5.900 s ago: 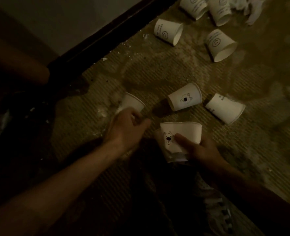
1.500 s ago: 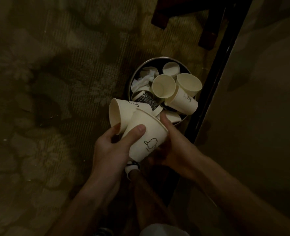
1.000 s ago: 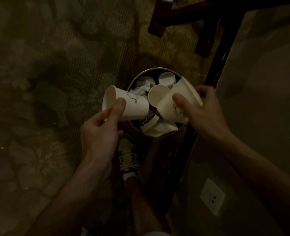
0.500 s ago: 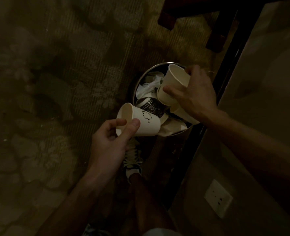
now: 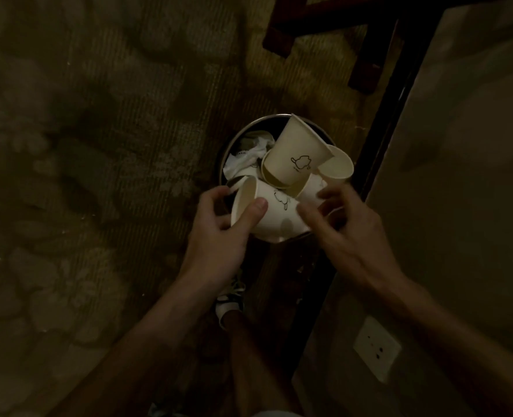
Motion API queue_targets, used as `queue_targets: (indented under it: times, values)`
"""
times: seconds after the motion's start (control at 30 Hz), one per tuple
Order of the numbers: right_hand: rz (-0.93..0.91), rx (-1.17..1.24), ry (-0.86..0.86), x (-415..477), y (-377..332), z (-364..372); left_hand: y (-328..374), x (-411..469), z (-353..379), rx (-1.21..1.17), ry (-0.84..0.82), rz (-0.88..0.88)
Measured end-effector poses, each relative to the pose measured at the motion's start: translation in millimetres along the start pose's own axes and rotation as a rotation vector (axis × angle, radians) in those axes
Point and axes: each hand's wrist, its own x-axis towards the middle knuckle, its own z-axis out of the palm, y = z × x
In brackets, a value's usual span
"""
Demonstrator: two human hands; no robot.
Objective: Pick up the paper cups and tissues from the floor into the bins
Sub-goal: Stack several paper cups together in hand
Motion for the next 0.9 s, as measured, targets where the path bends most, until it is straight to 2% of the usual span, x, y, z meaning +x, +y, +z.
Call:
queue_targets:
  times: [0.07, 0.2, 0.5, 0.6, 0.7, 0.8, 0.9]
  values:
    - [0.011, 0.090, -0.093, -11, 6, 4, 0, 5, 11, 0.041, -0.059, -0.006]
    - [0.050, 0.077, 0.001, -16, 25, 7, -6, 14, 28, 0.254, -0.132, 0.080]
    - [0.054, 0.080, 0.056, 3, 40, 17, -10, 27, 27, 0.773, -0.100, 0.364]
    - [0.036, 0.038, 0.045, 4, 44, 18, -14, 29, 28, 0.796, -0.119, 0.395]
    - [0.055, -0.030, 0.104, 1, 47, 17, -15, 27, 22, 0.787, -0.088, 0.404]
    - [0.046, -0.174, 0.221, -7, 42, 6, 0, 23, 8, 0.716, 0.019, 0.401]
    - [-0.050, -0.129, 0.167, -33, 18, -1, 28, 3, -25, 0.772, 0.117, 0.497]
